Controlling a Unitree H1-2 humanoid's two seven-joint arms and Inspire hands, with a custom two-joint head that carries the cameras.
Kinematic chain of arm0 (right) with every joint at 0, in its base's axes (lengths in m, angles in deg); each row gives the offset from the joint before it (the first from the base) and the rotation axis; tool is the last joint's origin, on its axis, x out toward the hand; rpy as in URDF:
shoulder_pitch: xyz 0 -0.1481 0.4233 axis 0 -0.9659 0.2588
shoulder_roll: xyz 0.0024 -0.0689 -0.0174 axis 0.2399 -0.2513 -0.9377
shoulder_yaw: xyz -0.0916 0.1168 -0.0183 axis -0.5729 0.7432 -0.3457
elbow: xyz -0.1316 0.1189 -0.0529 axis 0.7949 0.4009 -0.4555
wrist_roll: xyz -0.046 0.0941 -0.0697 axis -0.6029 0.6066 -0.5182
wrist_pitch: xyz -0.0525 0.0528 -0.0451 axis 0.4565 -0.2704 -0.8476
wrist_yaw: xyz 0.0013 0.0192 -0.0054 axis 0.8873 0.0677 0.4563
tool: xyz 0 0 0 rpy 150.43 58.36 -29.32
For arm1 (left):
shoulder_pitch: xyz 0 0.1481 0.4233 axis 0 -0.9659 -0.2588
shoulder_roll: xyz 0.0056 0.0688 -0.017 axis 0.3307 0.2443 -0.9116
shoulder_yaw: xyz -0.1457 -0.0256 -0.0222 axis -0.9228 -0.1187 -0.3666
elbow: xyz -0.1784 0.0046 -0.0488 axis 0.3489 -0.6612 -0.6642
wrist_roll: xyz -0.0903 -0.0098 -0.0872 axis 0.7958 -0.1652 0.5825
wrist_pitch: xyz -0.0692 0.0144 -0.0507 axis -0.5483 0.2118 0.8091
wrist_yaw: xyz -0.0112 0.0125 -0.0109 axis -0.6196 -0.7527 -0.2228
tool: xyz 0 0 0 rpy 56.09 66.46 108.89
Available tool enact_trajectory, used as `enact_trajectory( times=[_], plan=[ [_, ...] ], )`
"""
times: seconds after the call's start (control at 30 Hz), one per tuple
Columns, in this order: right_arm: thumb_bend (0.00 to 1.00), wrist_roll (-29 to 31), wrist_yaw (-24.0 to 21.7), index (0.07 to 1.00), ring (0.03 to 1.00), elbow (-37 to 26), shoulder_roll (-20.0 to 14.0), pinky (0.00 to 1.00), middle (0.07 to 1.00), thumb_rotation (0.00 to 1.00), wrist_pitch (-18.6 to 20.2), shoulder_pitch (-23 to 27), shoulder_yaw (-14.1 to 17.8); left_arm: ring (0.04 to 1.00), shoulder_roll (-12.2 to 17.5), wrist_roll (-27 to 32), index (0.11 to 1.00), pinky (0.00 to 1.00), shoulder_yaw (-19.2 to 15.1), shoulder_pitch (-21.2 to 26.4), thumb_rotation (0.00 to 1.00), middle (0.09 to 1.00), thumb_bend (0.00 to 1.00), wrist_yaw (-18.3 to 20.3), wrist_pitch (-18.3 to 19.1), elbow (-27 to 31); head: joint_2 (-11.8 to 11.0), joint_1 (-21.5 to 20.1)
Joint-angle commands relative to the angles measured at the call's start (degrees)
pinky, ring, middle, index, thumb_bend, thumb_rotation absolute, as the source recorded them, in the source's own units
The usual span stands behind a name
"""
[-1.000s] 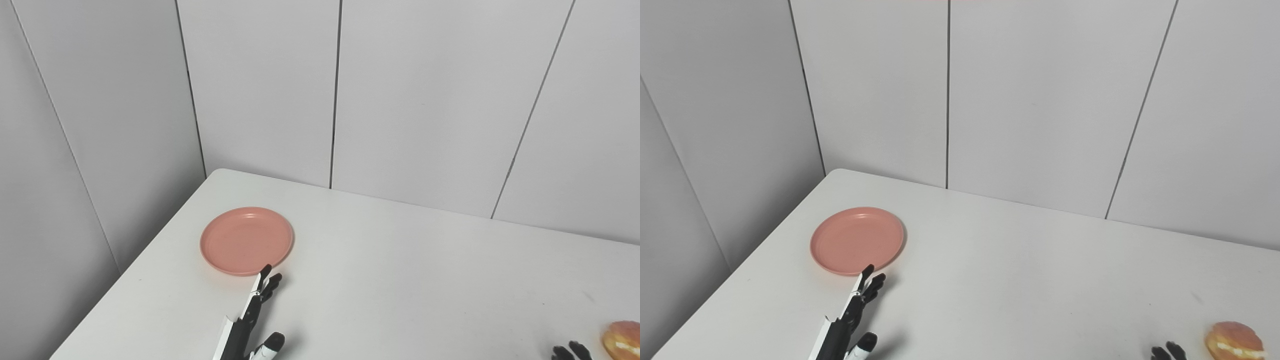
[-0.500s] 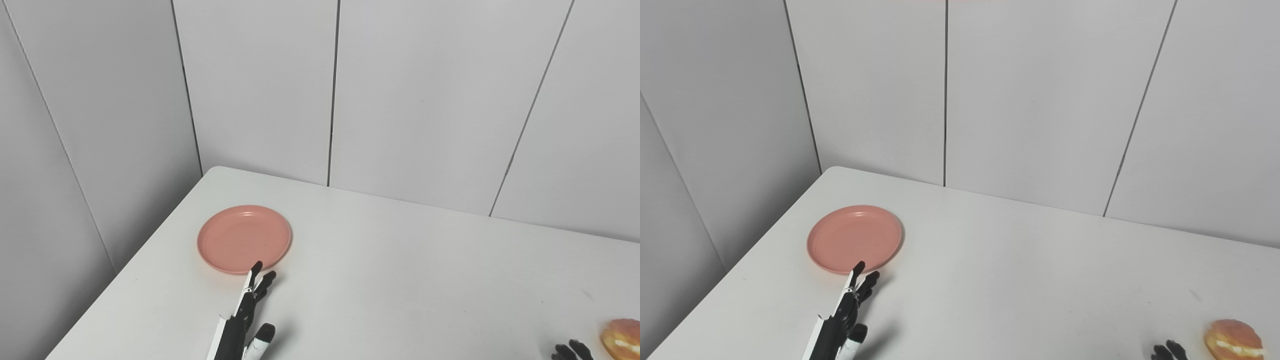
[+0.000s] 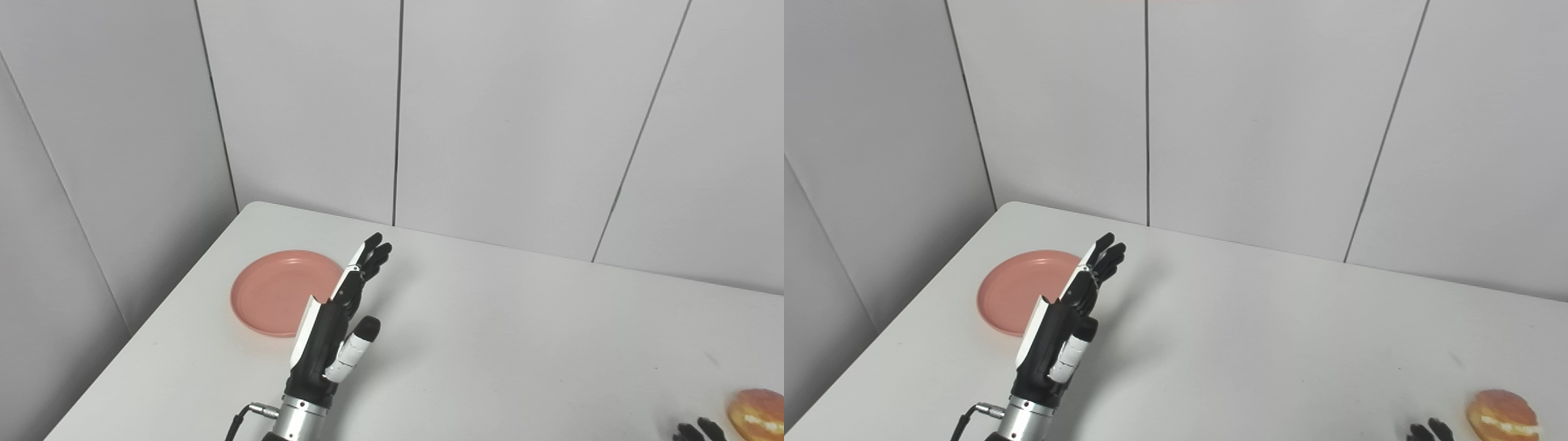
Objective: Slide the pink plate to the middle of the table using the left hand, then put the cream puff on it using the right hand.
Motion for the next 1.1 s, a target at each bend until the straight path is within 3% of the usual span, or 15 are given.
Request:
enact_trajectory(
  times=[0.0,0.3,0.67,1.07],
  plan=[
    [0.90,-1.7,1.7,0.928,0.929,7.0,-1.2,0.99,0.904,1.00,3.0,-1.0,0.7,0.930,0.9,1.0,0.916,0.97,-1.4,2.8,0.94,0.924,0.97,-0.4,-2.3,-0.4,0.2,0.0],
    [0.91,-1.7,1.8,0.928,0.918,7.0,-1.3,0.97,0.887,1.00,3.5,-1.1,0.7,0.904,4.3,-0.3,0.892,0.93,-7.6,7.8,0.94,0.898,0.98,-1.5,0.3,-1.2,0.2,-0.1],
    [0.92,-1.7,1.7,0.920,0.916,7.2,-1.5,0.97,0.881,1.00,4.1,-0.9,0.5,0.891,9.7,-1.0,0.888,0.90,-12.8,14.3,0.97,0.883,0.99,-3.2,1.3,-10.6,0.1,-0.1],
    [0.91,-2.0,1.7,0.926,0.914,6.9,-1.7,0.96,0.878,1.00,4.1,-1.3,0.2,0.901,16.0,3.2,0.878,0.95,-16.6,21.3,0.95,0.874,0.94,-4.0,-4.0,-27.2,0.3,-0.6]
  ],
)
